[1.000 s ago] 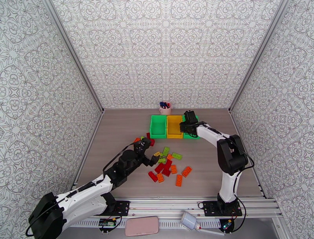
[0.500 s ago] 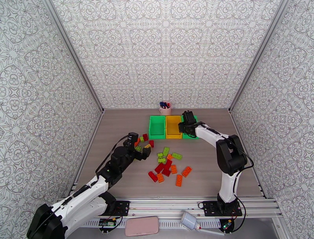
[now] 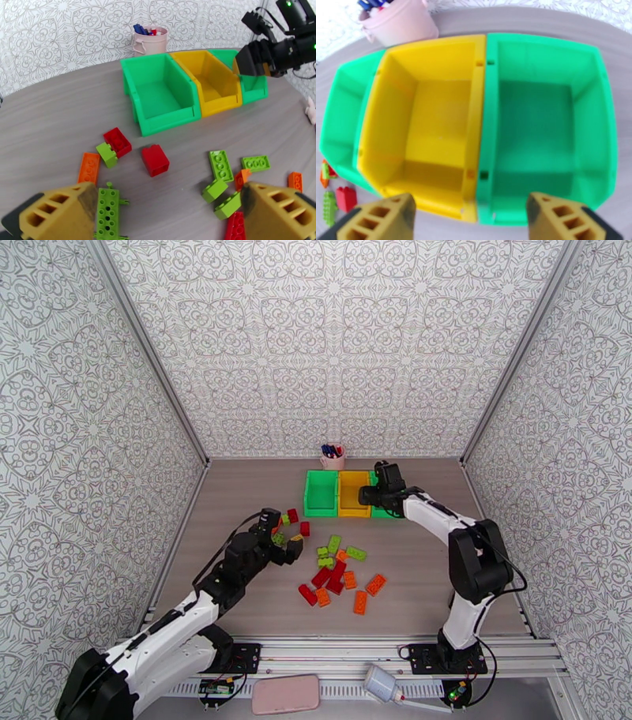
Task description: Sort the legos into containers by color
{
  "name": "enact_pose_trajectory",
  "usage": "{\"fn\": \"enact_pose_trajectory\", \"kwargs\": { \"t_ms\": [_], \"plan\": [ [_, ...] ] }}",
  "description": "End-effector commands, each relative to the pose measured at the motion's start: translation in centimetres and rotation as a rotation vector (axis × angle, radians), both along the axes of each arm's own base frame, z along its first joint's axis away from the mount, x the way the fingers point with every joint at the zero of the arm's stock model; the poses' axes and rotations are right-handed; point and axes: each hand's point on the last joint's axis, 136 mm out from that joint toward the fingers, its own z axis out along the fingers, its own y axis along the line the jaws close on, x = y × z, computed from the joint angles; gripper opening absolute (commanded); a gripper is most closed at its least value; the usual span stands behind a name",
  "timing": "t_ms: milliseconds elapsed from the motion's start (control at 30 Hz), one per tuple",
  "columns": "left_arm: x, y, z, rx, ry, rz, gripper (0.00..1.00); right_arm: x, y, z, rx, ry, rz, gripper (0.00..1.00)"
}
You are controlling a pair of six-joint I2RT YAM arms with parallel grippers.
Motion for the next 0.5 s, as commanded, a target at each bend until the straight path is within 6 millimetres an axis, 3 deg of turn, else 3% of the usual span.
{"fn": "enact_pose_trajectory", "kwargs": {
  "t_ms": [0,267,467],
  "plan": [
    [-1.2,-0.3,1.7,0.1,-0.042,-0.114,1.0,-2.3,2.0,0.8,0.001,-0.009,0.093,0.8],
    [-4.4,0.9,2.3,0.172,-0.028,-0.17,1.0,-5.9,8.3,0.5,-0.008,0.014,0.19,0.83],
    [-6.1,2.0,3.2,0.168,-0.024,-0.152,1.0,-7.3,14.5,-0.6,-0.015,0.003,0.24,0.86]
  ]
}}
